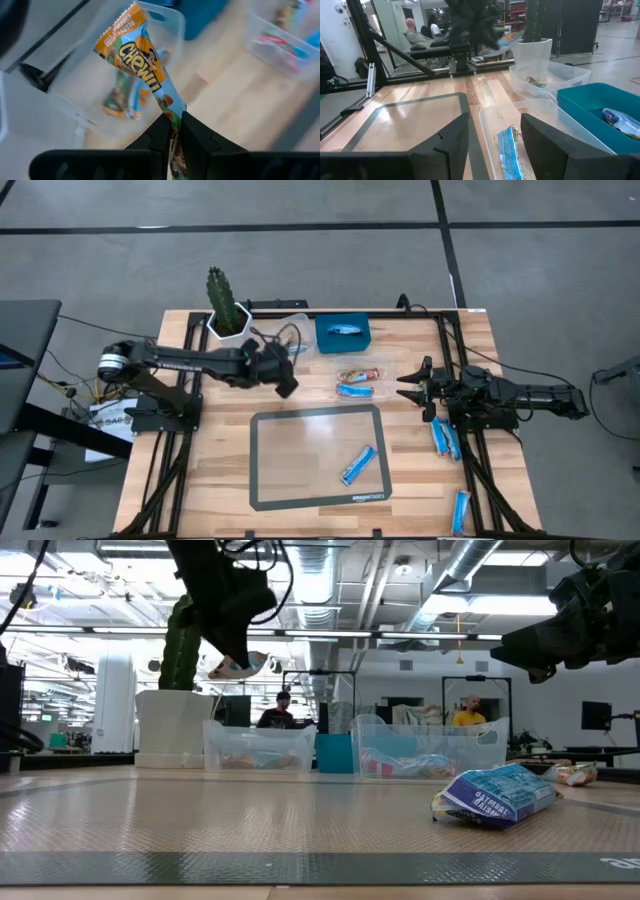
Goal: Pick and place Granola Bars by type
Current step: Put the yellow granola bar into the top transparent bin
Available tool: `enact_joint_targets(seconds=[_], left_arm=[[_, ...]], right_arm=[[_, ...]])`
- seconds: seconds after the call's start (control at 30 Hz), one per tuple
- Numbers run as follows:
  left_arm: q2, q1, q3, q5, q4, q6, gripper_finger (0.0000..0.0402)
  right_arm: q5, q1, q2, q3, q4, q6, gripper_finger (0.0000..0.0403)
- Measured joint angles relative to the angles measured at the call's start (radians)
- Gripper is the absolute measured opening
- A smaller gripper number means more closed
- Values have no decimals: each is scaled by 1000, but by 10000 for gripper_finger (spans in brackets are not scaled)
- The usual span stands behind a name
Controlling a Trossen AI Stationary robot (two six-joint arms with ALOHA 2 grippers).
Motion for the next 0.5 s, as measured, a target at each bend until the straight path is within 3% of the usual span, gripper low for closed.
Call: enact_joint_targets(seconds=[0.5], left_arm=[[-16, 328, -39, 18, 134, 250, 29]], right_arm=[[0, 0, 0, 0, 0, 0, 170]])
